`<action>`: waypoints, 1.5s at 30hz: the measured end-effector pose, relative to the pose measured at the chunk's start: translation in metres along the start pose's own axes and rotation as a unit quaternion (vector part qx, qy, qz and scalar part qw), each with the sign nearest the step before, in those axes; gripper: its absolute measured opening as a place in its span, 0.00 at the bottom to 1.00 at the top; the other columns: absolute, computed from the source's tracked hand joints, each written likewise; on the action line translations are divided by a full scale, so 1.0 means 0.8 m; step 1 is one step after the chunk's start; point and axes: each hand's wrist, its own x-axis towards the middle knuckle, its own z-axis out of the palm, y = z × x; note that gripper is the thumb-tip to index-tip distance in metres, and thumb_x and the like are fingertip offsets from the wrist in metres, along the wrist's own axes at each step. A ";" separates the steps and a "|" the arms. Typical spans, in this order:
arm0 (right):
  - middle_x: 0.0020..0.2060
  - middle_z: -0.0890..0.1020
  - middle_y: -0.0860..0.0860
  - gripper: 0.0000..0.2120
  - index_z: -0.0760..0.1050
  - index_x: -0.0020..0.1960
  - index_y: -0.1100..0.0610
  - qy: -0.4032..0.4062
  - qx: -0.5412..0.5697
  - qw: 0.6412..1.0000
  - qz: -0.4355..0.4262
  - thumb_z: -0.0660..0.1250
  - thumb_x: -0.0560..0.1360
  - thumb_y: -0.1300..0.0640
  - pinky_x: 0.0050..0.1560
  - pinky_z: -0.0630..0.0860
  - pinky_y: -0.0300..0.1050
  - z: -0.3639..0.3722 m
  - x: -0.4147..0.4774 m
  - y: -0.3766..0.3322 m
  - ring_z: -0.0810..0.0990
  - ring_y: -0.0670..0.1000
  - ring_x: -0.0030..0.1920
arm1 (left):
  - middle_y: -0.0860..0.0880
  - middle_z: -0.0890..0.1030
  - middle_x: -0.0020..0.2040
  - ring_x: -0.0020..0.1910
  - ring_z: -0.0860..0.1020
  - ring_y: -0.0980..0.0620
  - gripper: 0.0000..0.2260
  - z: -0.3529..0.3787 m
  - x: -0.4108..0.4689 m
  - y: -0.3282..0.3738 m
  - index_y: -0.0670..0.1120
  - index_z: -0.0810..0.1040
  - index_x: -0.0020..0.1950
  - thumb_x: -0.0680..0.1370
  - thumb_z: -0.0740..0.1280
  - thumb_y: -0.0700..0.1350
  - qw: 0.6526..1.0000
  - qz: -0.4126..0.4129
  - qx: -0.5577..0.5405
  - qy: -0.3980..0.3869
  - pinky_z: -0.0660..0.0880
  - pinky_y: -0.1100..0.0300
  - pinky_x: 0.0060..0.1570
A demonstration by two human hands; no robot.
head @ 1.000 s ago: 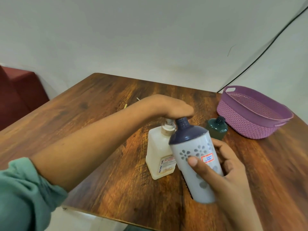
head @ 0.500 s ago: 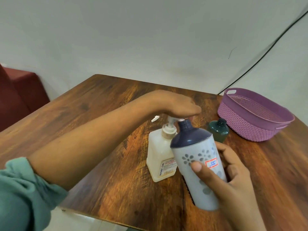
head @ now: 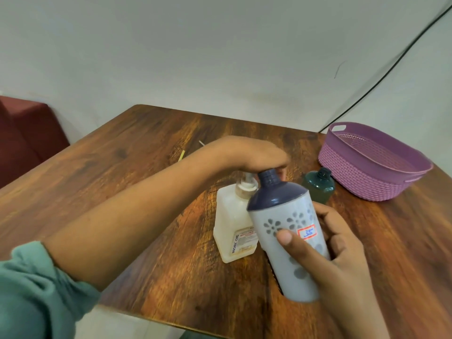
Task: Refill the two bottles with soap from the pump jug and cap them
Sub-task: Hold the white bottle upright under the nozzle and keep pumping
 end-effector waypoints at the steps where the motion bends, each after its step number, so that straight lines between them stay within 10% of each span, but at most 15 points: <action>1: 0.41 0.85 0.50 0.30 0.78 0.51 0.48 0.000 0.001 1.000 0.002 0.76 0.50 0.45 0.32 0.78 0.38 -0.001 0.001 0.002 0.84 0.49 0.38 | 0.50 0.79 0.51 0.51 0.77 0.49 0.17 0.004 0.001 -0.004 0.46 0.78 0.48 0.82 0.50 0.45 1.000 0.001 -0.001 -0.009 0.71 0.58 0.51; 10: 0.41 0.85 0.49 0.28 0.79 0.49 0.46 0.000 0.018 1.000 -0.003 0.76 0.49 0.45 0.32 0.78 0.37 -0.002 0.004 -0.002 0.84 0.48 0.38 | 0.48 0.77 0.58 0.57 0.75 0.49 0.25 -0.009 0.004 0.009 0.45 0.78 0.57 0.81 0.48 0.60 0.998 -0.046 0.034 -0.019 0.66 0.52 0.62; 15: 0.41 0.85 0.49 0.30 0.78 0.51 0.48 -0.009 0.004 1.000 -0.002 0.77 0.50 0.45 0.33 0.78 0.36 0.002 0.005 0.002 0.84 0.47 0.38 | 0.50 0.77 0.46 0.48 0.74 0.52 0.21 0.006 -0.002 -0.004 0.46 0.79 0.52 0.82 0.49 0.54 0.995 -0.069 -0.067 -0.007 0.67 0.59 0.48; 20: 0.41 0.85 0.50 0.30 0.78 0.51 0.48 -0.008 0.019 1.000 -0.001 0.76 0.49 0.46 0.32 0.78 0.37 0.000 0.004 -0.001 0.84 0.49 0.38 | 0.45 0.77 0.58 0.58 0.74 0.48 0.26 -0.011 -0.006 0.011 0.46 0.77 0.59 0.81 0.46 0.59 0.998 -0.058 0.021 0.009 0.65 0.52 0.64; 26: 0.42 0.85 0.50 0.31 0.78 0.53 0.49 -0.011 -0.005 1.000 0.004 0.76 0.50 0.45 0.33 0.78 0.37 0.000 0.005 0.002 0.84 0.49 0.39 | 0.48 0.78 0.46 0.45 0.75 0.52 0.23 0.008 -0.002 -0.003 0.45 0.79 0.51 0.83 0.48 0.54 0.996 -0.053 -0.069 0.011 0.70 0.58 0.48; 33: 0.42 0.85 0.51 0.29 0.79 0.48 0.43 -0.005 0.002 1.000 0.002 0.77 0.47 0.42 0.33 0.79 0.39 -0.001 0.004 -0.001 0.85 0.50 0.39 | 0.45 0.76 0.62 0.57 0.74 0.48 0.27 -0.006 -0.007 0.011 0.45 0.76 0.62 0.81 0.46 0.60 0.997 -0.054 0.025 0.056 0.65 0.55 0.59; 45: 0.42 0.85 0.50 0.31 0.78 0.52 0.49 -0.009 0.006 1.000 0.000 0.76 0.50 0.45 0.33 0.78 0.38 -0.001 0.005 -0.001 0.84 0.49 0.39 | 0.48 0.75 0.48 0.48 0.73 0.51 0.27 -0.006 -0.004 0.005 0.44 0.78 0.54 0.81 0.45 0.59 0.998 -0.052 -0.004 0.042 0.66 0.56 0.54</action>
